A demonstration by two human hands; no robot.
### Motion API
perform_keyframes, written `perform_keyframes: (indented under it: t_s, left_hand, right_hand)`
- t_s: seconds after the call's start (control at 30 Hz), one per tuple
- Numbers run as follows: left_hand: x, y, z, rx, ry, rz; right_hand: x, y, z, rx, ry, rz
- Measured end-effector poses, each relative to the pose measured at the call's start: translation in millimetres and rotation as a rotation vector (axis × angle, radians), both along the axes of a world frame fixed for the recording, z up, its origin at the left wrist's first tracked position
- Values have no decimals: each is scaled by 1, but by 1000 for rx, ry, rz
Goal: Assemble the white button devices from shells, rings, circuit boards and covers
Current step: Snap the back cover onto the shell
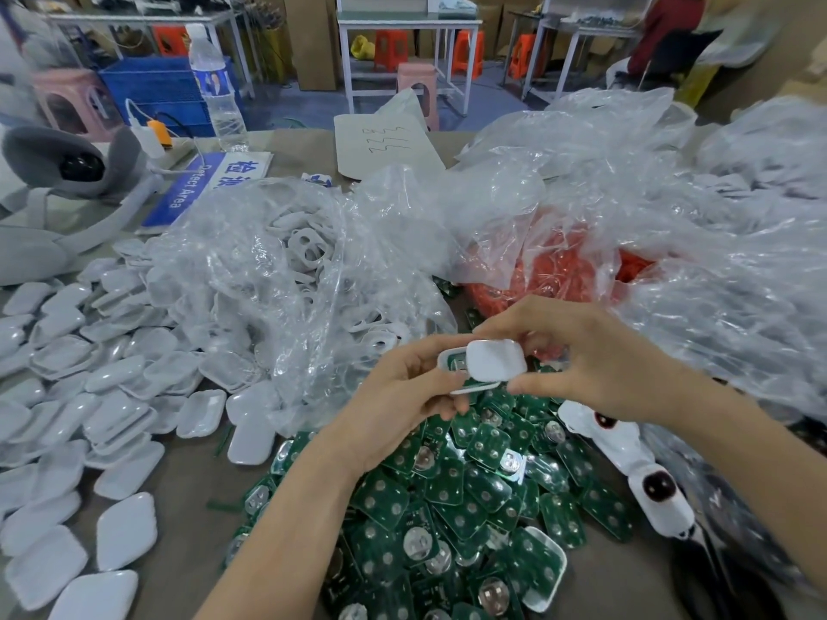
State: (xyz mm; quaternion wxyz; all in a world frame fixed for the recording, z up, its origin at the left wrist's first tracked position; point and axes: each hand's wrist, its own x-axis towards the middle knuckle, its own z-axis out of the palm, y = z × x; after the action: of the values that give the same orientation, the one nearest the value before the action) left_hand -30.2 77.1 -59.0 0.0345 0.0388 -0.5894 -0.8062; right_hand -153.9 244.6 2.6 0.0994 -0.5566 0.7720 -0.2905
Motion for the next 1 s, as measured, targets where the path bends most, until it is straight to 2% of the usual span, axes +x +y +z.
perform_keyframes:
  t_s: [0.13,0.2,0.33,0.5,0.6,0.7,0.8,1.0]
  left_hand:
    - [0,1,1,59,-21,22]
    - [-1,2,2,96,-29,35]
    - [-2,5,2,166,-72,94]
    - [-5,11,1,298,-120,151]
    - [-5,14,2,364,-136,137]
    - [-3,14,2,418,-105,66]
    - [-3,13,3,404,-62,8]
    - [-3,13,5,382,-22,23]
  right_hand:
    - [0,1,-1,97,28,-48]
    - [2,2,-2,76,-7,-131]
    - [17,0,-9,-72,-155,-372]
    - [58,-15,-41,-280,-161,-639]
    - [74,-22,-56,-429,-204,-729]
    - [74,-22,-55,-510,-314,-735]
    - [65,-17,-46,-473,-392,-655]
    - [49,-5,-28,-406,-463,-493]
